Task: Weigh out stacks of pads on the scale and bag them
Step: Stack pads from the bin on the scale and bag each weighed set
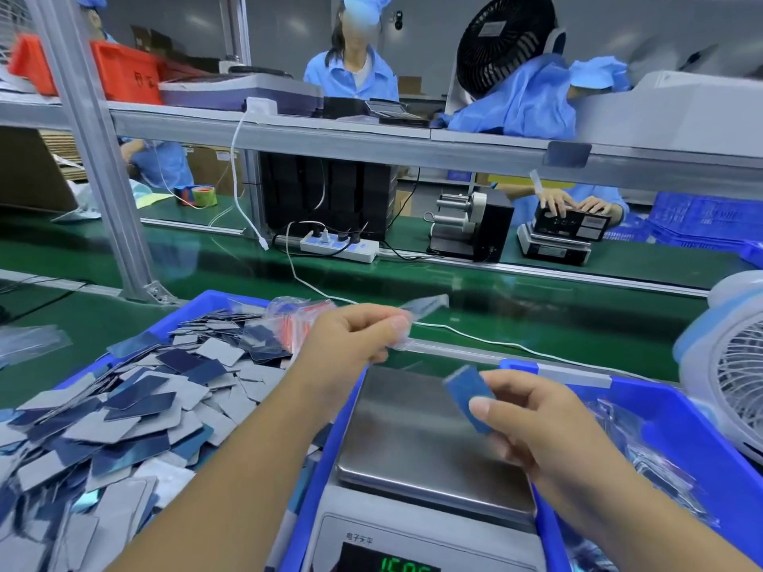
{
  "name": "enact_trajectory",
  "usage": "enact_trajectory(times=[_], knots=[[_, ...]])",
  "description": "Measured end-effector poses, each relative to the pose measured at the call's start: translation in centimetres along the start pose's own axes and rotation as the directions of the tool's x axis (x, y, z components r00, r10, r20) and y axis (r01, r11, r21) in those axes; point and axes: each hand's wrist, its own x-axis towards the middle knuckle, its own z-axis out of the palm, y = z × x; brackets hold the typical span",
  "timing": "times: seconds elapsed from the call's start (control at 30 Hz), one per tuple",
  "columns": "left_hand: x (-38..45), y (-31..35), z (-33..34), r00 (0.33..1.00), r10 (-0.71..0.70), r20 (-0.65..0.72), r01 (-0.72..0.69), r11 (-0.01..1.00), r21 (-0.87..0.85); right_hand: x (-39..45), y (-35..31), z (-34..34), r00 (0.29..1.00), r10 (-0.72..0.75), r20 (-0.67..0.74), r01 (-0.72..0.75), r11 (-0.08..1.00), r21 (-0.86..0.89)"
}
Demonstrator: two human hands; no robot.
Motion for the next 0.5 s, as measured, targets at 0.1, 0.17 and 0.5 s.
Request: enact_trajectory(times=[0.1, 0.17, 0.5], knots=[[-1.2, 0.1, 2.0, 0.979, -0.063, 0.192, 0.090, 0.987, -0.135, 0.0, -0.4, -0.1, 0.998, 0.044, 0.033, -0.052, 0.960, 0.274], [-1.6, -0.1, 2.7, 0.963, -0.080, 0.255, 0.129, 0.975, -0.182, -0.1, -0.4, -0.1, 0.998, 0.047, 0.046, -0.060, 0.939, 0.339], [-1.9, 0.5, 2.6, 0.923, -0.099, 0.372, 0.193, 0.956, -0.223, -0.1, -0.3, -0.1, 0.998, -0.052, -0.025, 0.056, 0.962, 0.268]])
